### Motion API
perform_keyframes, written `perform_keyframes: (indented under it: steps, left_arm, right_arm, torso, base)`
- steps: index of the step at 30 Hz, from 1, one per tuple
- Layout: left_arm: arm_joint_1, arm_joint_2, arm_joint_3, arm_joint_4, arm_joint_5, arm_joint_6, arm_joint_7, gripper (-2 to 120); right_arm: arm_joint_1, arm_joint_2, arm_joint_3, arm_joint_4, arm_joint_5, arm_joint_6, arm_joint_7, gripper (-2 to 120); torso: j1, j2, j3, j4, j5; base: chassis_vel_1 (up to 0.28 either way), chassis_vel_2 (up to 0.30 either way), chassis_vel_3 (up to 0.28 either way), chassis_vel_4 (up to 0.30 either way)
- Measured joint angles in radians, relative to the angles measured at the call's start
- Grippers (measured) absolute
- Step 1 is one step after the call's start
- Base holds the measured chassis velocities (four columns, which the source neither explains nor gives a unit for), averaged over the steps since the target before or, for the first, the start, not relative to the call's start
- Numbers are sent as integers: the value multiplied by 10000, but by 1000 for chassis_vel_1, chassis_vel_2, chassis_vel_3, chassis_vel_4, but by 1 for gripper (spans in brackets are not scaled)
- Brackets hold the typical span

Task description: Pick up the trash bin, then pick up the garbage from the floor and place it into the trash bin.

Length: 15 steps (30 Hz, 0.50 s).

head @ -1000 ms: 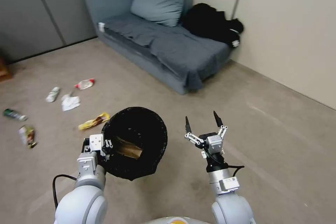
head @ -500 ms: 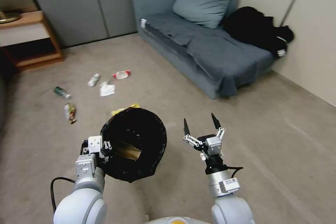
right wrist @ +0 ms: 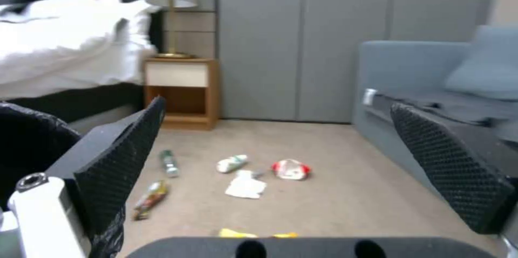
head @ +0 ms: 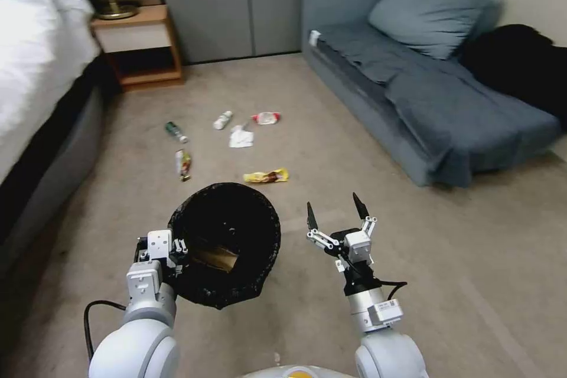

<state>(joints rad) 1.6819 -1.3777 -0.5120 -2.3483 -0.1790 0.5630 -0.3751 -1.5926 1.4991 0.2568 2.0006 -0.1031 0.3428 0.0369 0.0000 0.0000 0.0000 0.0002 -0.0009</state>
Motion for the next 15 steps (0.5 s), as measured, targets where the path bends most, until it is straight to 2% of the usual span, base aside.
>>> perform_keyframes:
  steps: [11, 15]
  left_arm:
    - [-64, 7, 38, 128, -12, -109, -5, 0]
    - [-76, 10, 49, 131, -17, -129, -5, 0]
  right_arm:
    - [-35, 28, 3, -4, -74, 11, -6, 100]
    - [-35, 31, 3, -6, -80, 10, -8, 100]
  torso:
    - [0, 0, 0, 2, 0]
    - [0, 0, 0, 2, 1]
  base:
    - [122, 118, 127, 117]
    - [65, 61, 39, 46]
